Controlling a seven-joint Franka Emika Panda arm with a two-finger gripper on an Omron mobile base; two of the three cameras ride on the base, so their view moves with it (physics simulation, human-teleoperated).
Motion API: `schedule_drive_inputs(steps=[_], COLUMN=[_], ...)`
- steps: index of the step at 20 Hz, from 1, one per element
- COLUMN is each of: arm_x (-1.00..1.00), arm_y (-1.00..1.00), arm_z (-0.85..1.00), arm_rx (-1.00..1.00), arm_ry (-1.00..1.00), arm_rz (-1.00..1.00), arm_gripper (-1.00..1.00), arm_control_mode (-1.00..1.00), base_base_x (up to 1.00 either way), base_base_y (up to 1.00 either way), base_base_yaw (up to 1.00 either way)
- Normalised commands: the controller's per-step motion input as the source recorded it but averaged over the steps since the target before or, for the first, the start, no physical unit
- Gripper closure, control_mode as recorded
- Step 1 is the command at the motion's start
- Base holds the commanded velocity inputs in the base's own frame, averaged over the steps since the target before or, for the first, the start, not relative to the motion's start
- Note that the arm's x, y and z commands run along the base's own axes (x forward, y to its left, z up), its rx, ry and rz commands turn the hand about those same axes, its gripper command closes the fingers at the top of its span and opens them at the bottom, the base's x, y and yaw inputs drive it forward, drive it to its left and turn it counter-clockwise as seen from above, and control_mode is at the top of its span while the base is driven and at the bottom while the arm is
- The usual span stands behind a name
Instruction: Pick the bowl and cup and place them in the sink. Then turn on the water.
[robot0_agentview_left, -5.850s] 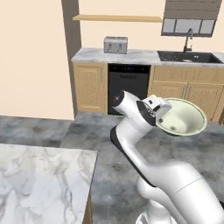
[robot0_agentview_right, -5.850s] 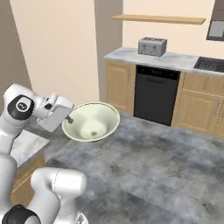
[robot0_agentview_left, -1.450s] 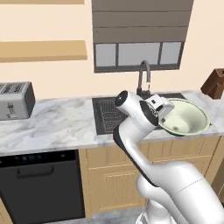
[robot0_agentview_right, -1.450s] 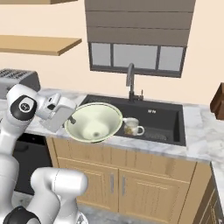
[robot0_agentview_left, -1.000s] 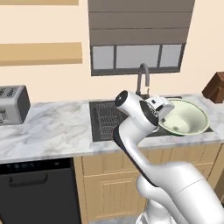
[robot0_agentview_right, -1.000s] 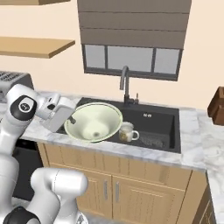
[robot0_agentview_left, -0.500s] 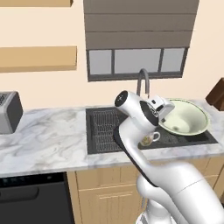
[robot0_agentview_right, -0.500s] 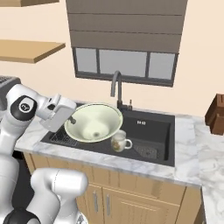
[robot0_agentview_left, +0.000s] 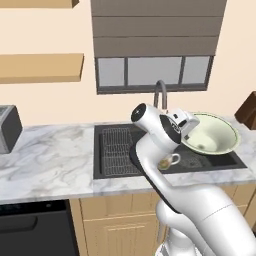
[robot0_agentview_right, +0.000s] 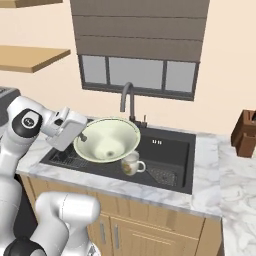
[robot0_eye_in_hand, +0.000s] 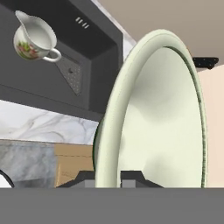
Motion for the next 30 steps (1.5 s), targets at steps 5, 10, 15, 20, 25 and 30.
schedule_drive_inputs(steps=[5, 10, 15, 20, 25, 30], arm_x=[0.00, 0.00, 0.00, 0.00, 0.00, 0.00], arm_y=[0.00, 0.00, 0.00, 0.00, 0.00, 0.00], arm_z=[0.00, 0.00, 0.00, 0.00, 0.00, 0.00], arm_rx=[0.00, 0.00, 0.00, 0.00, 0.00, 0.00], arm_ry=[0.00, 0.00, 0.00, 0.00, 0.00, 0.00], arm_rz=[0.00, 0.00, 0.00, 0.00, 0.00, 0.00], arm_gripper=[1.00, 1.00, 1.00, 1.00, 1.00, 1.00], arm_control_mode=[1.00, 1.00, 1.00, 1.00, 1.00, -1.00], base_base_x=[0.24, 0.26, 0.09, 0.00, 0.00, 0.00], base_base_y=[-0.38, -0.32, -0.02, 0.00, 0.00, 0.00], base_base_yaw=[0.06, 0.04, 0.00, 0.00, 0.00, 0.00])
